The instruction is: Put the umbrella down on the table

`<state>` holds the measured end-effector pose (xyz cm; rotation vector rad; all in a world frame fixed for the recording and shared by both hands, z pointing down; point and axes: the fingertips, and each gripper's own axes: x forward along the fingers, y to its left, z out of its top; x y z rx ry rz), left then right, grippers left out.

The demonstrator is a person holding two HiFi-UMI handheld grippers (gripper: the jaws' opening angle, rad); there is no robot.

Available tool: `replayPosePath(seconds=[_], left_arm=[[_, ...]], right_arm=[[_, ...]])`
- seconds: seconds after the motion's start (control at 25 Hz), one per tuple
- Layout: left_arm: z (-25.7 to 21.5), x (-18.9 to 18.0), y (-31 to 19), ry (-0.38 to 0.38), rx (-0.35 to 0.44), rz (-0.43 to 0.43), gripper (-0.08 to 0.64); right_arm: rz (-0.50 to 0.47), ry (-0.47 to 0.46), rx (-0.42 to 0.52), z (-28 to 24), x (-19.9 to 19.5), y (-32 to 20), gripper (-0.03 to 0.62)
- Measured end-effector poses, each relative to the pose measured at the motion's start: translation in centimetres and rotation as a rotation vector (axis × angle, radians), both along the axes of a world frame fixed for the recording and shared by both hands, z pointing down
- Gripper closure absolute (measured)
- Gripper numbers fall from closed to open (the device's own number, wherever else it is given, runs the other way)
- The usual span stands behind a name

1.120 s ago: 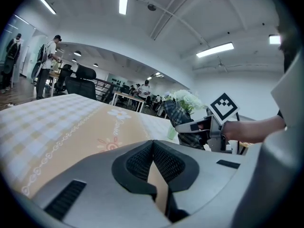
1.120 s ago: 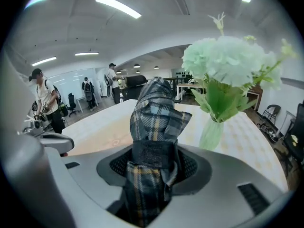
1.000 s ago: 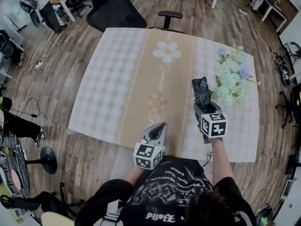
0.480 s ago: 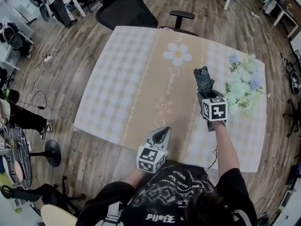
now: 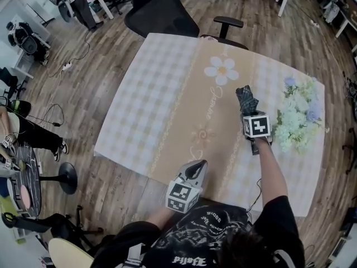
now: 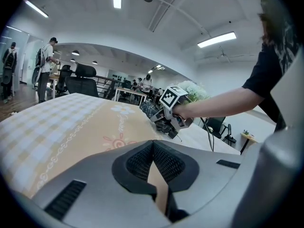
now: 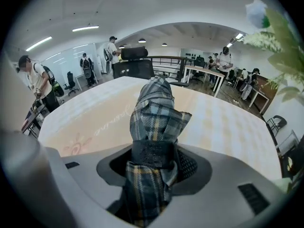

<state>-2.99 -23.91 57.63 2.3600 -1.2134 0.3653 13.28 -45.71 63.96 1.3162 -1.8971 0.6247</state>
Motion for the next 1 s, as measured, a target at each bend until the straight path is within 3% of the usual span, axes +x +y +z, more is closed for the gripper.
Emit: replayPosePath(seconds=[0.4, 0.56, 0.84, 1.0], left_arm=[[0.6, -0.2, -0.7, -0.018, -0.005, 0.007, 0.540], [1.2, -0.5, -1.0, -0.053, 0.009, 0.020, 0.540], [1.4, -0.4, -1.2, -0.046, -0.004, 0.029, 0.540], [1.1, -0.4, -1.0, -0.054, 0.008, 0.039, 0.540]], right_arm=[[0.038, 0.019, -0.112, 2.6, 1.1, -1.0, 0.370], [0.035, 0.031, -0.121, 3.9, 1.2, -1.4, 0.370], [0.012, 0.031, -0.135, 4.3, 1.2, -1.5, 0.353], [0.006, 0.061, -0.095, 3.7, 1.2, -1.4, 0.303]])
